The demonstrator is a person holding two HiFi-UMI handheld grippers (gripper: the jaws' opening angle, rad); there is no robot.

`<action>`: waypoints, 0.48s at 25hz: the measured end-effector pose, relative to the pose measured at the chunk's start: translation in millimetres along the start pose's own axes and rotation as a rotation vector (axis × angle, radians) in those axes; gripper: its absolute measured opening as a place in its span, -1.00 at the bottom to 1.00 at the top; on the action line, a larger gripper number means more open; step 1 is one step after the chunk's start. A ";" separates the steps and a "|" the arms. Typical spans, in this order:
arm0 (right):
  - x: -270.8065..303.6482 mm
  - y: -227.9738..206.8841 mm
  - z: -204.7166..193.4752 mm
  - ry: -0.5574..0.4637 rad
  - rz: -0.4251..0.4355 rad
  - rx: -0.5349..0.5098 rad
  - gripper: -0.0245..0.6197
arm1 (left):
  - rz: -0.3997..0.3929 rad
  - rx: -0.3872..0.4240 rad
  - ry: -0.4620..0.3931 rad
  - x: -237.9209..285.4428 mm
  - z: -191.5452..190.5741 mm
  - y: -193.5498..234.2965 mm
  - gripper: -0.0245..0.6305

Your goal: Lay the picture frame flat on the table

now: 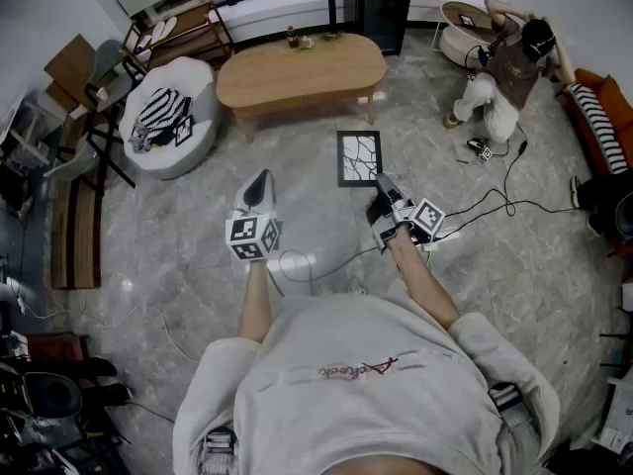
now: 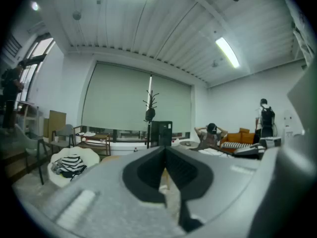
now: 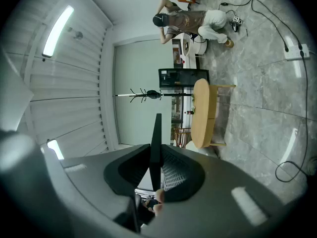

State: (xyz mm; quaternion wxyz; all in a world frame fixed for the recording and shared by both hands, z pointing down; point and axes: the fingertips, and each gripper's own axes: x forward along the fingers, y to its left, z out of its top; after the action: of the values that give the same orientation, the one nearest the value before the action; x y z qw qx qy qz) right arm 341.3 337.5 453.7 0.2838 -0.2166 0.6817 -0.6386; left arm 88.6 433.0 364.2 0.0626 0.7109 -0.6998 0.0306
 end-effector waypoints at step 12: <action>3.0 -1.3 -5.3 0.021 -0.003 0.010 -0.69 | -0.005 -0.002 -0.002 -1.2 3.7 -8.5 -0.93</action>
State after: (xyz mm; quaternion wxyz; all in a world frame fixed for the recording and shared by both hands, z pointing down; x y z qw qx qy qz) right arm 335.5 339.3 454.7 0.2766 -0.2096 0.6810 -0.6448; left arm 96.8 433.8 360.0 0.0628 0.7127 -0.6980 0.0293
